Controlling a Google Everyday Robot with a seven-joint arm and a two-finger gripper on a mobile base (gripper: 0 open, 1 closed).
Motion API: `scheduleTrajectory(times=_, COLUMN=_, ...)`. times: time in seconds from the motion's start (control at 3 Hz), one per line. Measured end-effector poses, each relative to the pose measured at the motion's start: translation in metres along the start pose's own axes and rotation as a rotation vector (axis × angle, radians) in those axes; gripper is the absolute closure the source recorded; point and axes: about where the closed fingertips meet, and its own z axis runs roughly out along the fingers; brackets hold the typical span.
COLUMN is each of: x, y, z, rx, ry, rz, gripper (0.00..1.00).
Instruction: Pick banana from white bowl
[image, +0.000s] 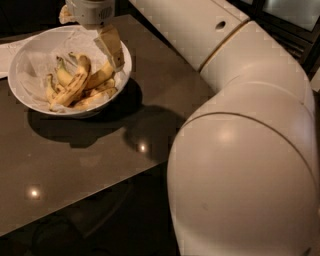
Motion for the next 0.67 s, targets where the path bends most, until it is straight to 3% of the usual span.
scheduleTrajectory(times=0.67, x=-0.017, y=-0.025, z=0.009, rx=-0.001, ry=-0.055, rz=-0.098, gripper=0.00)
